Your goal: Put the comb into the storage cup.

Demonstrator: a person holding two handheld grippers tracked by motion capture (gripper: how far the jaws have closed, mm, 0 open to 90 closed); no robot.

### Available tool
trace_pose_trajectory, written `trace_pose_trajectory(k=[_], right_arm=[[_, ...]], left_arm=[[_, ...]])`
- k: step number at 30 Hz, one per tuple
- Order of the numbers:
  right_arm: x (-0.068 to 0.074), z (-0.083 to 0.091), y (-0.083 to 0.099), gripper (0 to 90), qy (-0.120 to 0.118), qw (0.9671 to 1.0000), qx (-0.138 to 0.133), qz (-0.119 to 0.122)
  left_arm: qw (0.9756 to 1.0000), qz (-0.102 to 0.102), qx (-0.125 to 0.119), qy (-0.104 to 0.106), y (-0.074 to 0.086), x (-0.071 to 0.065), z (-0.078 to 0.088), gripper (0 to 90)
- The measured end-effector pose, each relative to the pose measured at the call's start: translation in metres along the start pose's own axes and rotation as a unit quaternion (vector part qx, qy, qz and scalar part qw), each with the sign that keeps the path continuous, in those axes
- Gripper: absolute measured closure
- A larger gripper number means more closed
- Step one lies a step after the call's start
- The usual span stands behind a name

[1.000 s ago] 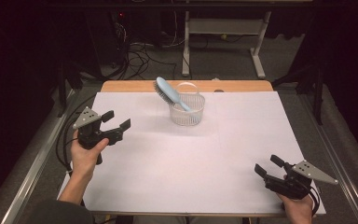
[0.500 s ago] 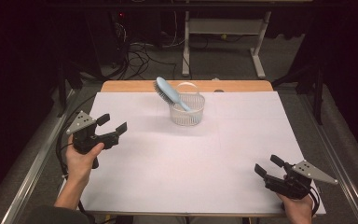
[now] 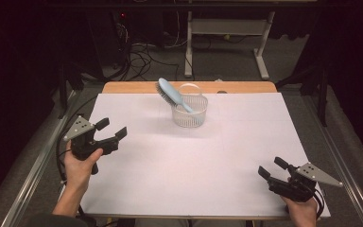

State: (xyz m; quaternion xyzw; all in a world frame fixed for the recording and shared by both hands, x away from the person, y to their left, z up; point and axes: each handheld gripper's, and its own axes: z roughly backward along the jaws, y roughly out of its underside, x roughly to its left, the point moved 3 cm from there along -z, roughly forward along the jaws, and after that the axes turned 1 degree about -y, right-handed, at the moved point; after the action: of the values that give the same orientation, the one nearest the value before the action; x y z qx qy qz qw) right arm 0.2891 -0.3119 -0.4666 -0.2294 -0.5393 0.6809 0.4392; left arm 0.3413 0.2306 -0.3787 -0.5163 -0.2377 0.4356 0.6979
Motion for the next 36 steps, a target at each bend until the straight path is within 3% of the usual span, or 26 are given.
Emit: trace_pose_trajectory(k=[7, 22, 36], right_arm=[[0.0, 0.0, 0.0, 22.6, 0.0, 1.0, 0.0, 0.0], [0.0, 0.0, 0.0, 22.6, 0.0, 1.0, 0.0, -0.001], [0.0, 0.0, 0.0, 22.6, 0.0, 1.0, 0.0, -0.001]], left_arm=[[1.0, 0.001, -0.002, 0.0, 0.004, 0.0, 0.006, 23.7], [0.9997, 0.025, -0.006, -0.006, 0.011, 0.002, 0.016, 19.9], [0.9997, 0.015, -0.009, -0.016, 0.019, 0.001, 0.024, 18.9]])
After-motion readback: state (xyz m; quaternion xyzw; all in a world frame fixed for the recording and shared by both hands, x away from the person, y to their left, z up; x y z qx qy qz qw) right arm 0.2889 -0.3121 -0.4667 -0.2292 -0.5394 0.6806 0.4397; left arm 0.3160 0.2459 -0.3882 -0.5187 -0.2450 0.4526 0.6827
